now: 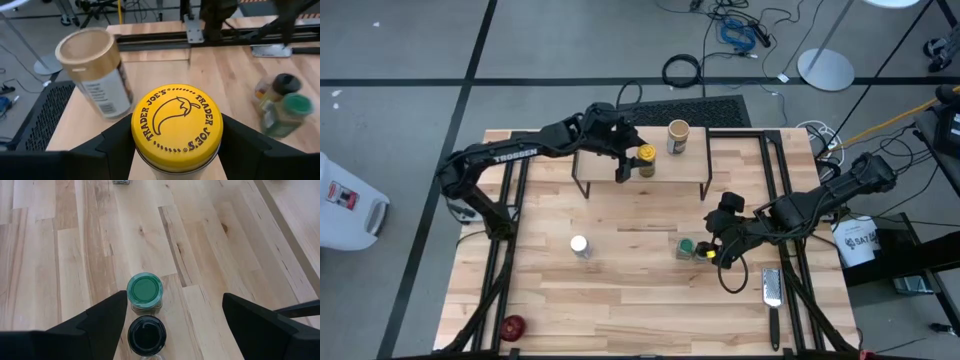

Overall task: Shelf spices
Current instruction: Remove the yellow seasoning bottle from the shelf

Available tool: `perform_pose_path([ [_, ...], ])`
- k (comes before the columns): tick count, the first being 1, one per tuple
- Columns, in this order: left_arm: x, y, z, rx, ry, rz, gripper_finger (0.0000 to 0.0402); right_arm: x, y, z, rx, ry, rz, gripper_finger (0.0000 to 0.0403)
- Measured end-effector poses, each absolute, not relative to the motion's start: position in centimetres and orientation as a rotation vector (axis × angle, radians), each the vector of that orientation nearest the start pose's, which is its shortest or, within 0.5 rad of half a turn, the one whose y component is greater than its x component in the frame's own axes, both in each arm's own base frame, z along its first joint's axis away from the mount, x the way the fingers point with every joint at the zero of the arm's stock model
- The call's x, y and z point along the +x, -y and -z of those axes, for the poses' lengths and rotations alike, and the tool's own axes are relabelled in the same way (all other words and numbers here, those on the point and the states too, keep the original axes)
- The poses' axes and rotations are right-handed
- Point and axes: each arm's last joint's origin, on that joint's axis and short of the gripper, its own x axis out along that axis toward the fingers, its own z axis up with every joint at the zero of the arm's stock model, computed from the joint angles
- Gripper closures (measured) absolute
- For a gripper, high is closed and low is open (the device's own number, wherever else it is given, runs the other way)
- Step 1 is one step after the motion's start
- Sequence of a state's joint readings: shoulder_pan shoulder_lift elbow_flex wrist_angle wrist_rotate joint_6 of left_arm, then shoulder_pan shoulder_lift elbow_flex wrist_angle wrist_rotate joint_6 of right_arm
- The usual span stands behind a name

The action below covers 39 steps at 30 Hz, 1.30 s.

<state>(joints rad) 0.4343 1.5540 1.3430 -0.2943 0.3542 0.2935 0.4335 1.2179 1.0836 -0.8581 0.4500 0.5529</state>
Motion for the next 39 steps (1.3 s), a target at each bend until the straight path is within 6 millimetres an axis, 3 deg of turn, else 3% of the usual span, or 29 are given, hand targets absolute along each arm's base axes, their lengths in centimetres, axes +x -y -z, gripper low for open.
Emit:
perform_pose_path([
  [14,27.2,-7.3,-37.3,0.039,-0.519,0.115,0.0165,21.7,-8.7,-29.7,0.093,-0.861,0.263,0.0087],
  [24,24.3,-3.5,-38.1,-0.013,-0.631,0.156,0.0165,22.2,-8.9,-29.2,0.083,-0.874,0.264,0.0087],
  [30,23.9,-2.0,-36.5,-0.04,-0.706,0.195,0.0165,22.4,-9.0,-29.4,0.094,-0.849,0.255,0.0087],
  [39,24.3,-0.1,-32.0,-0.106,-0.788,0.225,0.0165,22.4,-9.0,-29.4,0.098,-0.845,0.254,0.0087],
])
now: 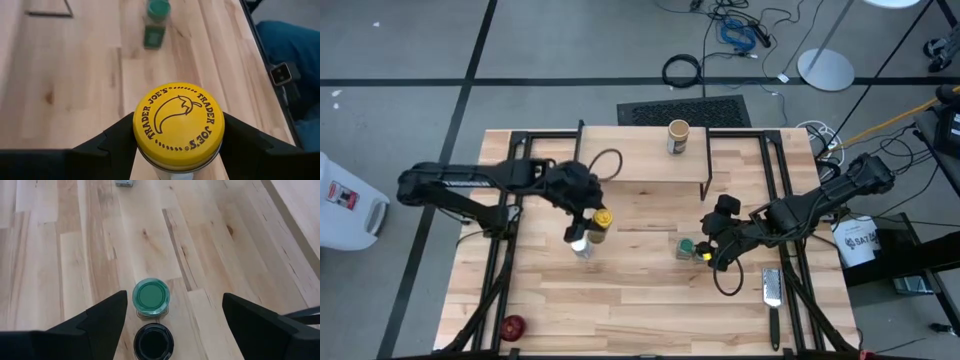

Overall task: Shelf spices
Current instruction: Remove the yellow seasoning bottle from the shelf

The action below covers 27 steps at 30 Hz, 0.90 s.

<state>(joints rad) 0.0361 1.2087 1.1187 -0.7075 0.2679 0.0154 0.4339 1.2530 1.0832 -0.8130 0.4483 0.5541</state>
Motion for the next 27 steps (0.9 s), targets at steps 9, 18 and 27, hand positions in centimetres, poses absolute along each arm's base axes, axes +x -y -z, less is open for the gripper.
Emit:
perform_pose_path([
  [9,24.9,2.0,-27.5,-0.072,-0.746,0.17,0.0165,22.4,-9.0,-29.4,0.101,-0.843,0.254,0.0087],
  [18,24.4,4.0,-25.2,-0.021,-0.751,0.091,0.0166,22.4,-9.0,-29.4,0.101,-0.843,0.255,0.0087],
  [27,24.0,5.4,-23.8,0.004,-0.721,0.019,0.0166,22.8,-9.2,-29.4,0.1,-0.822,0.243,0.0087],
])
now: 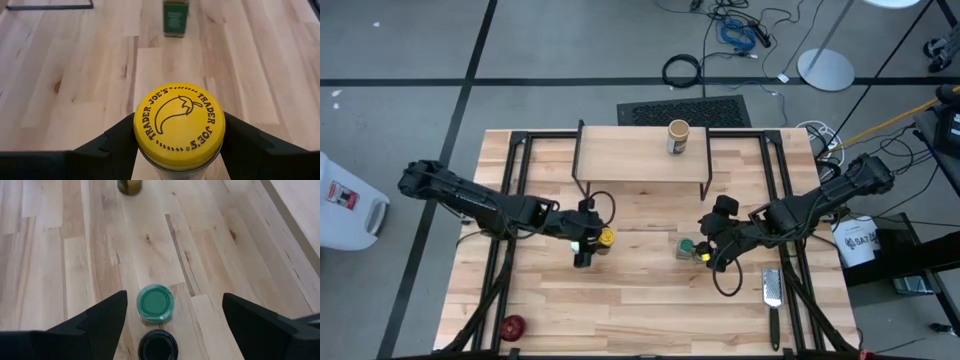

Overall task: Shelf spices
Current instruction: Remove the yellow seasoning bottle from the shelf

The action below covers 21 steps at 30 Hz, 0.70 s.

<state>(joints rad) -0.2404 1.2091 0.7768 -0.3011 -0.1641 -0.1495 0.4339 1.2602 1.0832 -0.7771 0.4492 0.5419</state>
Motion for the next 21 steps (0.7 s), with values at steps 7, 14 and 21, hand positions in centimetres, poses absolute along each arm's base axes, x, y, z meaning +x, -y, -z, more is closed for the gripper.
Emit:
perform_pose_path([
  [7,23.6,5.8,-22.2,0.004,-0.687,-0.001,0.0166,22.9,-9.2,-29.5,0.102,-0.809,0.236,0.0087],
  [14,23.2,5.8,-20.9,0.004,-0.697,-0.012,0.0166,22.9,-9.2,-29.5,0.103,-0.807,0.236,0.0087],
  [21,23.0,5.7,-20.3,0.005,-0.702,-0.012,0.0166,22.9,-9.2,-29.5,0.104,-0.807,0.236,0.0087],
])
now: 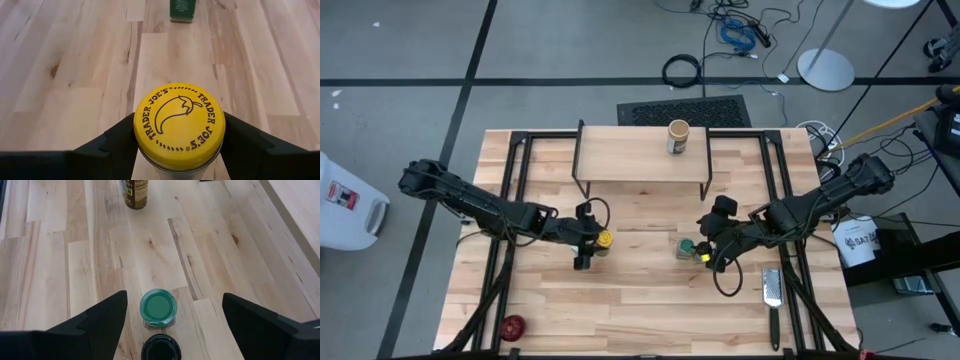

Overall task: Shelf spices
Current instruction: Remove the yellow seasoning bottle from the shelf

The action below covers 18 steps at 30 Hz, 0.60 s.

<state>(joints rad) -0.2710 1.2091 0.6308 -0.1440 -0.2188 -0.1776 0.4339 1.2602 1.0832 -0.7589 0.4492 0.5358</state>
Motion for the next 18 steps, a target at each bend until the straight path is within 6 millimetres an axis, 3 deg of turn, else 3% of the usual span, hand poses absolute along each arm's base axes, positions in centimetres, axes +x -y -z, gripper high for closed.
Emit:
perform_pose_path([
  [18,22.63,5.66,-19.95,-0.01,-0.753,-0.021,0.0166,22.98,-9.26,-29.58,0.111,-0.798,0.235,0.0087],
])
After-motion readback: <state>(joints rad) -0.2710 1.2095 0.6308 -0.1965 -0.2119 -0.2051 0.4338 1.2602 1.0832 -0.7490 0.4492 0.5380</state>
